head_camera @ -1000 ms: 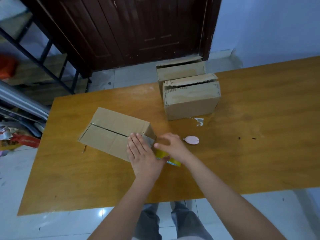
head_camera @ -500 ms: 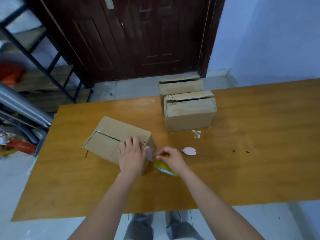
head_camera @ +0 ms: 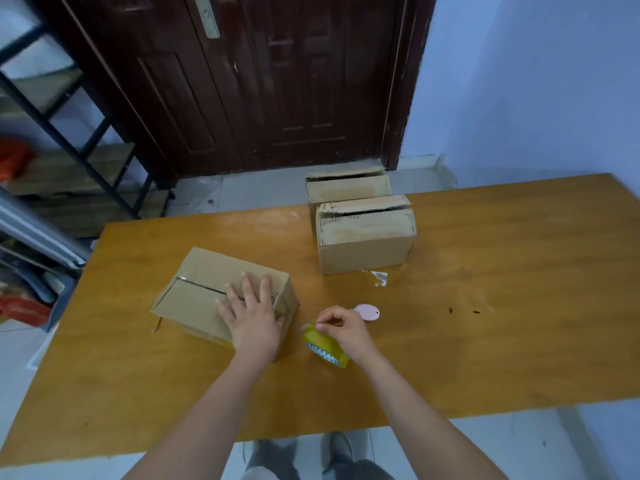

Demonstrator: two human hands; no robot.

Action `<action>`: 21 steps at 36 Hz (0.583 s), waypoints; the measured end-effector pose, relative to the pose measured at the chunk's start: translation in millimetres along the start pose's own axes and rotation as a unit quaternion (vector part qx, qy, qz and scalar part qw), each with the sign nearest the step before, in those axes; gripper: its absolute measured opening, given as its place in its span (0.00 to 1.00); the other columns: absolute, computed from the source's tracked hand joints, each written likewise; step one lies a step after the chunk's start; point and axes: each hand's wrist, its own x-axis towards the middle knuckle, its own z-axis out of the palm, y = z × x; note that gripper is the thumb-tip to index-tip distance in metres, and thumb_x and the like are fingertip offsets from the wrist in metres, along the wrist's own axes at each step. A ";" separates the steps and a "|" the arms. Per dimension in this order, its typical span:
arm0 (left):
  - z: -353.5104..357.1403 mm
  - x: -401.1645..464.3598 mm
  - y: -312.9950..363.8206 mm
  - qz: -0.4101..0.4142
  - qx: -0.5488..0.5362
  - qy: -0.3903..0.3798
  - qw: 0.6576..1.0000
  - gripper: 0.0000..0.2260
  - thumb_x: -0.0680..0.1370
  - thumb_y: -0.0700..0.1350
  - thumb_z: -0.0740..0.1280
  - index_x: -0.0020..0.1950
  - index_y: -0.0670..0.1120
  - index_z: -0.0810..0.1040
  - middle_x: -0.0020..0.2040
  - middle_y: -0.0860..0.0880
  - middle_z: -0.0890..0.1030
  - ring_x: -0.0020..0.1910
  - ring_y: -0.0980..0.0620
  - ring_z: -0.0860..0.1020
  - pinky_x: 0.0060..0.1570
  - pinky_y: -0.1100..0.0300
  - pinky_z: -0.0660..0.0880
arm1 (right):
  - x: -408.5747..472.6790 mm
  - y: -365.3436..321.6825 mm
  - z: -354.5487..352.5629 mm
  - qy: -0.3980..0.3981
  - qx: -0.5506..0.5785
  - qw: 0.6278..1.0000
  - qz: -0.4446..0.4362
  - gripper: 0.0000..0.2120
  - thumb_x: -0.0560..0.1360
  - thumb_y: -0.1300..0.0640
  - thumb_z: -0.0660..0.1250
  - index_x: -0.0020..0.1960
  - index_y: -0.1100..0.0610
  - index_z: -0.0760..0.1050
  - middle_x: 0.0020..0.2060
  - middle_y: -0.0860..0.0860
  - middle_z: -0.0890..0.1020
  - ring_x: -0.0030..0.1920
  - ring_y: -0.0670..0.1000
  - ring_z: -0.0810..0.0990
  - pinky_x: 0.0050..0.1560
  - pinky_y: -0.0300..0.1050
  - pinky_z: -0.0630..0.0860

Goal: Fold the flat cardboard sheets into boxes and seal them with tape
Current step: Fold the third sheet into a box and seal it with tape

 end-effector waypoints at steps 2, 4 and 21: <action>-0.5 -1.1 4.8 -0.028 -0.023 -0.009 0.999 0.34 0.79 0.56 0.58 0.77 0.50 0.40 0.77 0.41 0.38 0.74 0.33 0.40 0.71 0.38 0.40 | 0.5 -1.7 -1.5 0.002 0.001 1.000 0.007 0.13 0.68 0.69 0.72 0.34 0.52 0.78 0.38 0.49 0.80 0.43 0.45 0.78 0.50 0.40 0.74; -1.4 -2.5 10.7 -0.068 -0.047 -0.016 0.996 0.33 0.80 0.56 0.56 0.77 0.49 0.40 0.76 0.39 0.38 0.74 0.31 0.41 0.72 0.40 0.41 | 1.8 -3.7 -4.1 0.009 0.005 1.000 0.012 0.13 0.68 0.70 0.72 0.34 0.52 0.78 0.37 0.49 0.80 0.40 0.40 0.78 0.48 0.35 0.74; -26.9 -0.4 -12.7 0.103 -0.083 0.003 0.991 0.31 0.78 0.63 0.52 0.77 0.48 0.52 0.78 0.46 0.44 0.76 0.44 0.43 0.71 0.45 0.46 | 19.3 -31.2 -3.3 0.093 0.057 0.994 0.017 0.12 0.68 0.73 0.70 0.34 0.58 0.76 0.35 0.50 0.78 0.38 0.45 0.76 0.40 0.28 0.72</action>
